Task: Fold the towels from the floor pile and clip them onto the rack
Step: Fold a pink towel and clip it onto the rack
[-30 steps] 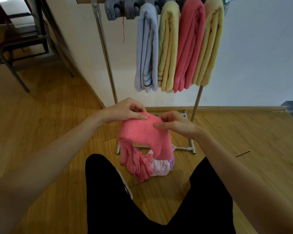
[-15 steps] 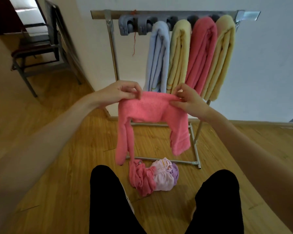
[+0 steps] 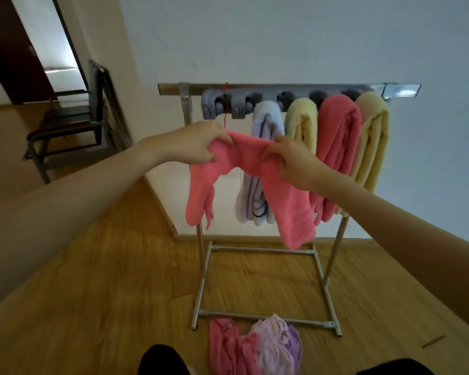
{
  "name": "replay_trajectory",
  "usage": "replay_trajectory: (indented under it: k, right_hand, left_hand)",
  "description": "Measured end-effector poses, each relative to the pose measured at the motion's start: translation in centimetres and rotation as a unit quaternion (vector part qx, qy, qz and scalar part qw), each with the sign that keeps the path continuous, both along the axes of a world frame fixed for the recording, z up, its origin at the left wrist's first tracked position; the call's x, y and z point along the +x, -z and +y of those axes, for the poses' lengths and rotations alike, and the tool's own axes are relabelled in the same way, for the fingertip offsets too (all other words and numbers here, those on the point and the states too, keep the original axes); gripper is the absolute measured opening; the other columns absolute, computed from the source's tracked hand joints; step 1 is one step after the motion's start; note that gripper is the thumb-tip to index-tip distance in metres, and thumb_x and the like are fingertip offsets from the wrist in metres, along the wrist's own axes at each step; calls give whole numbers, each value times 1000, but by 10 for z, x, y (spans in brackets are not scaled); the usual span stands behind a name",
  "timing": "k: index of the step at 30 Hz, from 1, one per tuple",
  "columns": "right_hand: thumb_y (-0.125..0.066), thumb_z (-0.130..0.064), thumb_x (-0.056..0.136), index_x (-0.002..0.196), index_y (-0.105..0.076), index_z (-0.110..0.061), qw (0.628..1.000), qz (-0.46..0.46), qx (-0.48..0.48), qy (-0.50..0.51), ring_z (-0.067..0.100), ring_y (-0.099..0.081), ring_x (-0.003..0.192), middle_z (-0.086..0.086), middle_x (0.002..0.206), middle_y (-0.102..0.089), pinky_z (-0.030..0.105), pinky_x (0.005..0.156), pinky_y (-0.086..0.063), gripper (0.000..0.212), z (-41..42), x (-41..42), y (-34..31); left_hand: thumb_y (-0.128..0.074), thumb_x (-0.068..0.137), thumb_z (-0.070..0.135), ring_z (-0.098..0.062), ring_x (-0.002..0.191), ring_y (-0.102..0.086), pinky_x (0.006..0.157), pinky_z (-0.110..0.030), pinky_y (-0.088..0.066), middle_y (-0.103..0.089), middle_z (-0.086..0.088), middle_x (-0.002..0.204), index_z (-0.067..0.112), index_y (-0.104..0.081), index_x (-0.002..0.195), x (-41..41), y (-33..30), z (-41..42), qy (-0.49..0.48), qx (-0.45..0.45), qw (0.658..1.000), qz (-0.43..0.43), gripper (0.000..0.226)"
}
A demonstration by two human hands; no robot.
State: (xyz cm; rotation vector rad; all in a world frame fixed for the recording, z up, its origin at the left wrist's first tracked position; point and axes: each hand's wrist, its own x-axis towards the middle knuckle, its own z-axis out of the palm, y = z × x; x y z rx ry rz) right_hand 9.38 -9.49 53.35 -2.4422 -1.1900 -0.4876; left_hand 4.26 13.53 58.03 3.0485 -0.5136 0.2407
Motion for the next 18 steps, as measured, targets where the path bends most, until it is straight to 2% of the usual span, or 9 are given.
replay_trajectory:
  k: [2,4,6,8,10,12,14,16,18]
  right_hand:
    - [-45,8,85,113,-65,-4,1000,-6,18,9,24,-52,90,13,104,-56,24,70,-33,36,12,8,-3]
    - [-43,9,84,109,-66,-2,999,-9,42,17,24,-52,89,16,103,-56,24,68,-33,36,25,14,-11]
    - [-42,10,82,104,-69,1,995,-34,88,31,27,-54,91,17,101,-58,28,72,-38,36,39,22,-22]
    - [-41,9,82,101,-69,1,989,-47,126,58,32,-55,96,19,102,-60,36,82,-43,35,50,32,-32]
    - [-40,1,85,100,-69,-4,981,-36,170,85,31,-57,96,17,104,-59,42,86,-45,33,62,38,-34]
    - [-41,-9,84,98,-68,-8,971,-47,210,103,33,-58,92,16,104,-58,45,83,-48,31,74,40,-34]
    - [-48,-10,86,107,-61,-3,969,-45,207,123,29,-55,93,17,114,-52,35,83,-46,26,85,41,-30]
    - [-52,3,81,114,-53,2,968,-78,196,139,21,-47,87,19,120,-46,20,74,-37,33,94,41,-25]
    - [-50,12,75,119,-50,7,961,-113,208,146,25,-51,93,23,124,-45,22,74,-39,44,103,45,-18]
  left_hand:
    - [-62,83,7,-21,113,-48,86,-22,-31,-53,-7,123,16,-53,133,11,-6,8,-2,7,999,-48,51]
    - [-61,80,1,-26,110,-52,85,-28,-38,-57,-11,117,14,-55,130,19,-10,13,-7,6,995,-103,52]
    - [-59,77,-4,-32,101,-56,81,-39,-44,-60,-16,107,10,-60,124,27,-15,18,-12,1,988,-155,49]
    - [-59,76,-4,-34,98,-55,80,-39,-42,-61,-18,101,8,-62,120,36,-19,20,-24,1,980,-198,46]
    - [-57,75,-5,-36,98,-54,82,-40,-41,-60,-19,99,8,-62,119,45,-22,21,-32,5,973,-229,46]
    - [-54,75,-8,-37,96,-53,80,-41,-40,-56,-18,94,7,-62,117,54,-22,21,-41,-1,966,-256,45]
    - [-51,77,-9,-36,93,-50,75,-41,-39,-51,-16,90,5,-61,114,61,-21,21,-45,-4,959,-278,40]
    - [-50,79,-8,-37,94,-49,75,-43,-39,-51,-17,93,5,-59,116,68,-20,19,-45,-4,953,-299,40]
    - [-50,82,-6,-36,97,-48,75,-42,-39,-53,-17,100,6,-56,121,76,-18,17,-47,-11,948,-313,41]
